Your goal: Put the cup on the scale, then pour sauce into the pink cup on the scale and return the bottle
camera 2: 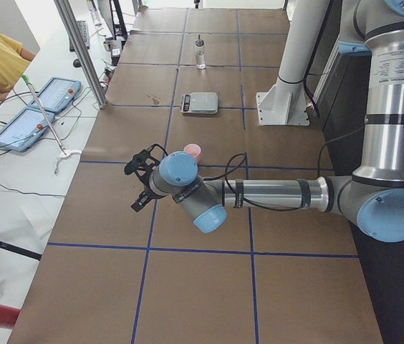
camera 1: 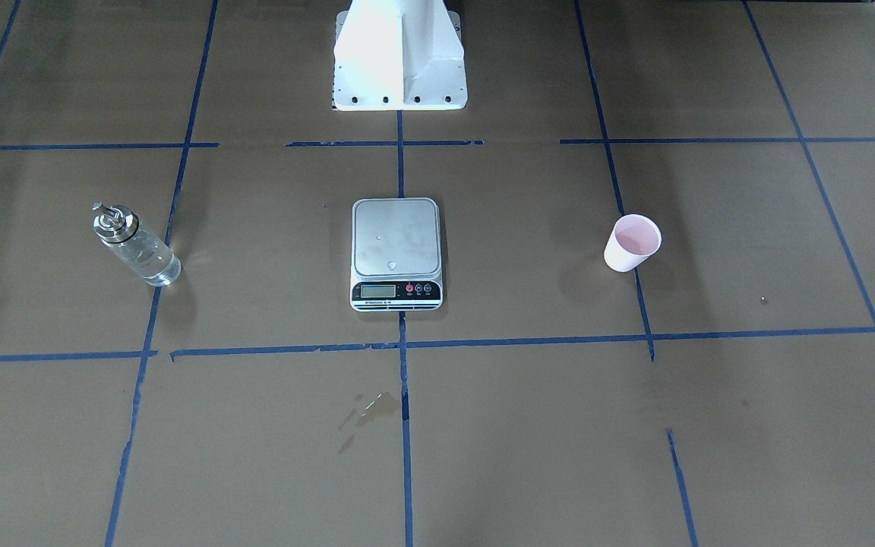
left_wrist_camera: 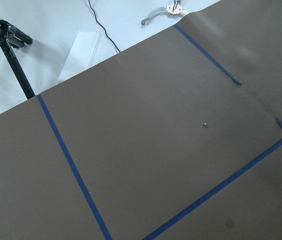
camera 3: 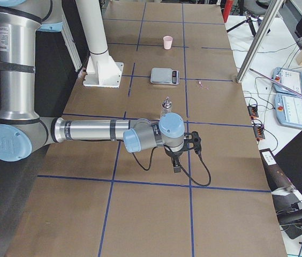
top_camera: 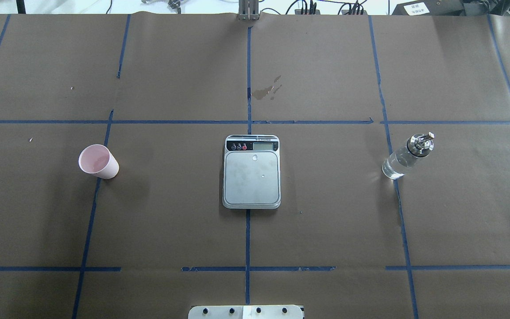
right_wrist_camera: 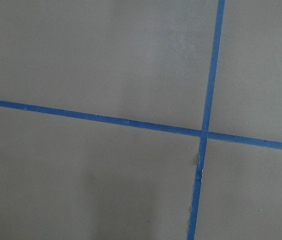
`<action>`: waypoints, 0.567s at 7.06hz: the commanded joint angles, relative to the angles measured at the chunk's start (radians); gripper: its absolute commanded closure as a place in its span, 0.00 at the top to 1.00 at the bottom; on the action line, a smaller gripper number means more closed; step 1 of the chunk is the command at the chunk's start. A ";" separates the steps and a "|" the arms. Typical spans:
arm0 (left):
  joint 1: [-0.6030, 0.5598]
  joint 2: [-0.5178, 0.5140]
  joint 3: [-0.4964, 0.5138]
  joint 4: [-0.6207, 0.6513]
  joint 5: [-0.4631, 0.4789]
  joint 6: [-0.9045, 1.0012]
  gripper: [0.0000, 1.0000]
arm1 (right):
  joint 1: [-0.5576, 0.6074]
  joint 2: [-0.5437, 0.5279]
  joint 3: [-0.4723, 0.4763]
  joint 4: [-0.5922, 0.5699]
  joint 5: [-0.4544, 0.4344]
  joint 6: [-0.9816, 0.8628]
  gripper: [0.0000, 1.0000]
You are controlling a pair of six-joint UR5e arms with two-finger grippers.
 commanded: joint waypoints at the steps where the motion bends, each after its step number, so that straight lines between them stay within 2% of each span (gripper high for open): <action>1: 0.224 0.023 -0.121 -0.017 0.238 -0.336 1.00 | 0.000 -0.008 -0.005 0.027 0.006 -0.001 1.00; 4: 0.513 0.040 -0.247 -0.013 0.409 -0.676 1.00 | 0.000 -0.016 -0.005 0.027 0.006 -0.001 1.00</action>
